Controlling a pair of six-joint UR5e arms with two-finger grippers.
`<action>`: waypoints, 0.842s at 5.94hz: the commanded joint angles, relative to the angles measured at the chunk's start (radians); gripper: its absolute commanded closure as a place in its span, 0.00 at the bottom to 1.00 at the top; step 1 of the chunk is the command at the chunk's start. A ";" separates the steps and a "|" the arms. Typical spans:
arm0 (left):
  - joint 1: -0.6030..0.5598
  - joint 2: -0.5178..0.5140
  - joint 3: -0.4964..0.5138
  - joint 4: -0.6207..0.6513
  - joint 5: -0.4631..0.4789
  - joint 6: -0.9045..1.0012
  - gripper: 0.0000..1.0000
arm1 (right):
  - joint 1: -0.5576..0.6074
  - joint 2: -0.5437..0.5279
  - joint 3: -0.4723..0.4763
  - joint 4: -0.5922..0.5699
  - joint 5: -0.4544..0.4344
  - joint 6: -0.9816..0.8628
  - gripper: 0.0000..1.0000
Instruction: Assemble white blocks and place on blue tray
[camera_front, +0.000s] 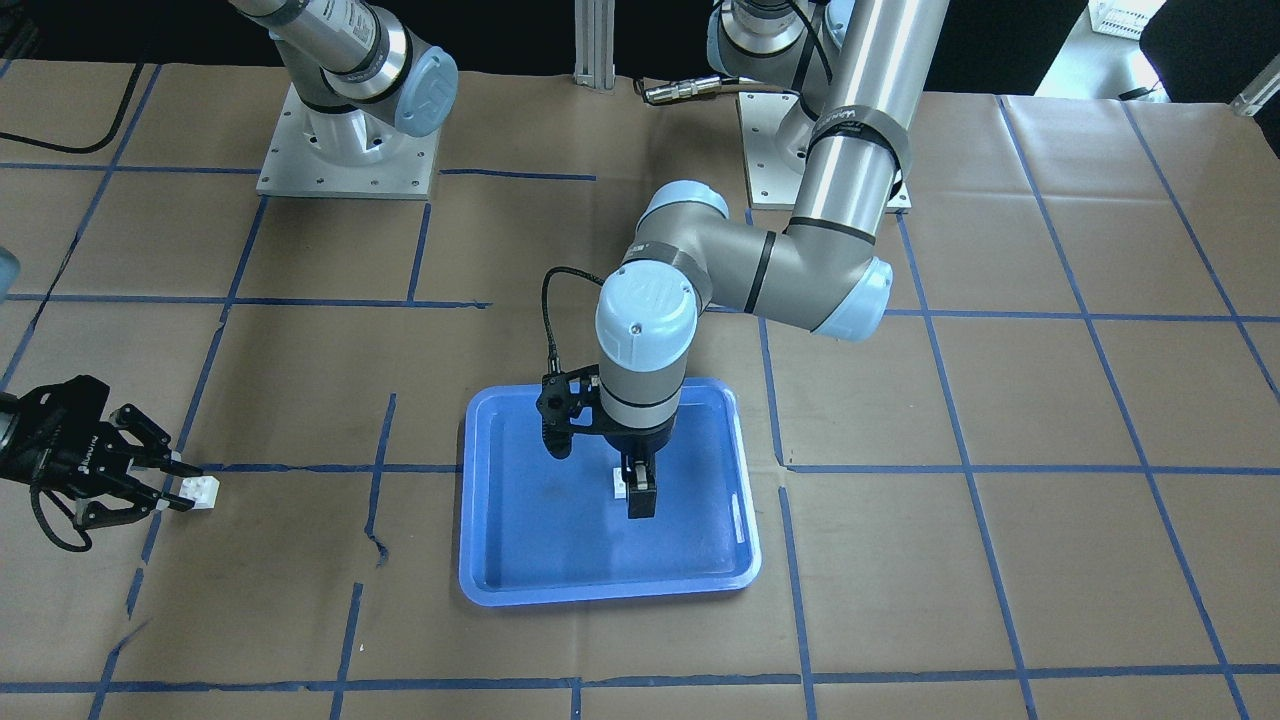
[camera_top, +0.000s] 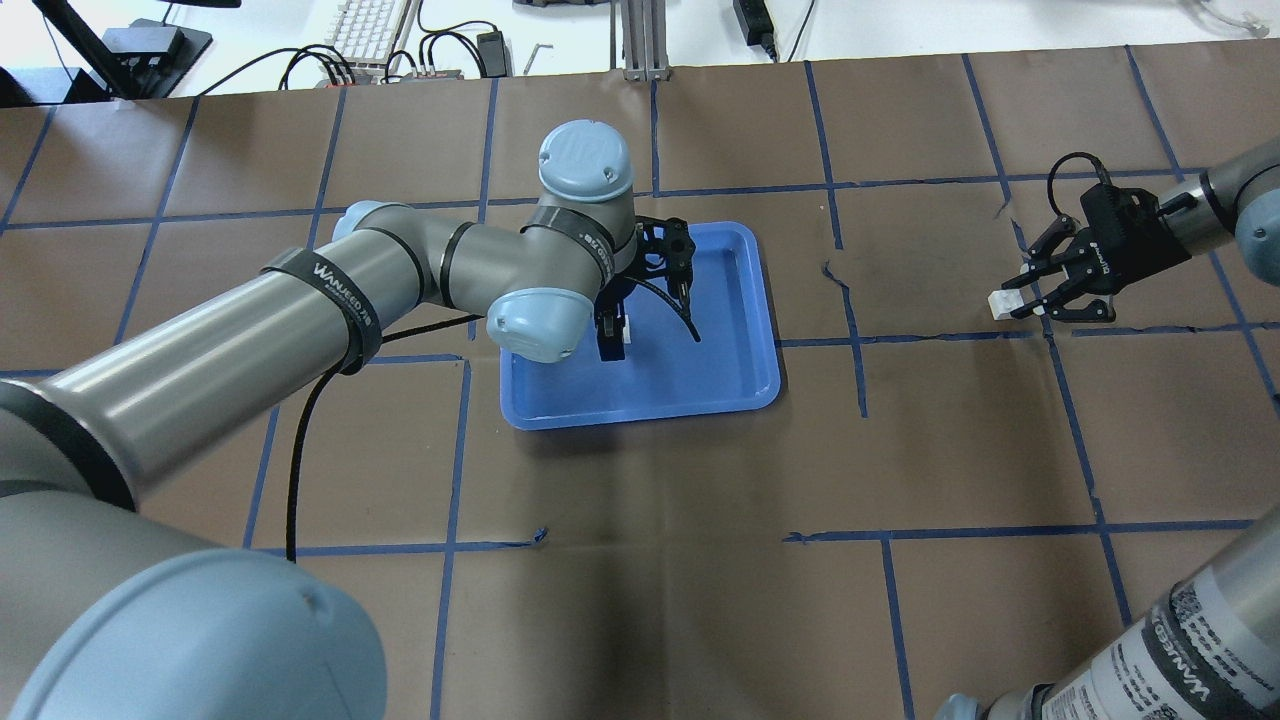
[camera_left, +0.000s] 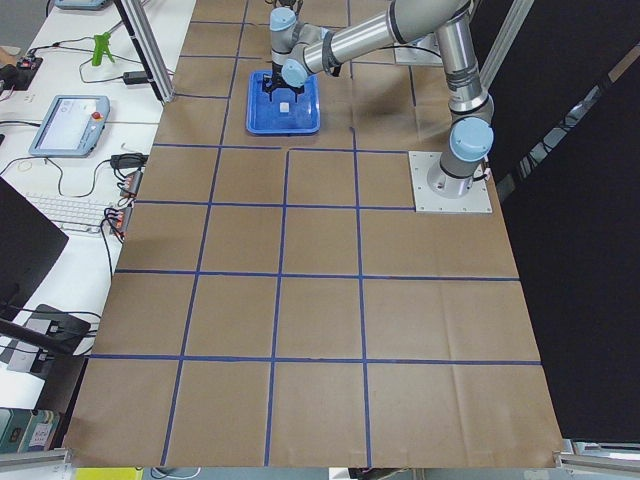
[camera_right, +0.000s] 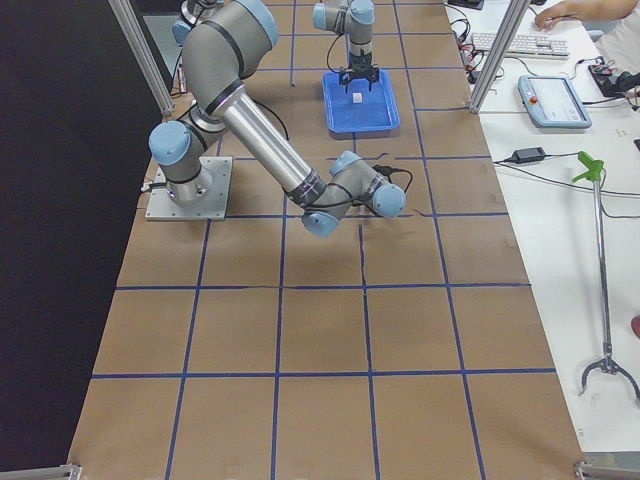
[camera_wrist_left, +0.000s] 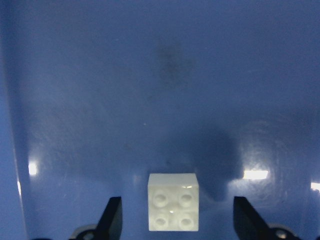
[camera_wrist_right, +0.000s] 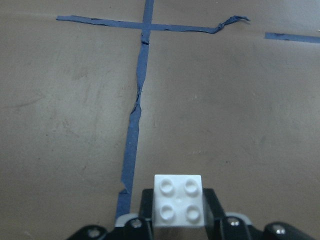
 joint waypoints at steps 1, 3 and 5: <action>0.038 0.197 0.063 -0.318 0.002 -0.066 0.00 | 0.038 -0.082 -0.005 0.007 0.030 0.063 0.66; 0.101 0.413 0.043 -0.545 0.003 -0.301 0.00 | 0.165 -0.154 0.006 0.010 0.047 0.161 0.66; 0.164 0.468 0.064 -0.557 0.018 -0.667 0.00 | 0.314 -0.171 0.007 -0.007 0.100 0.331 0.66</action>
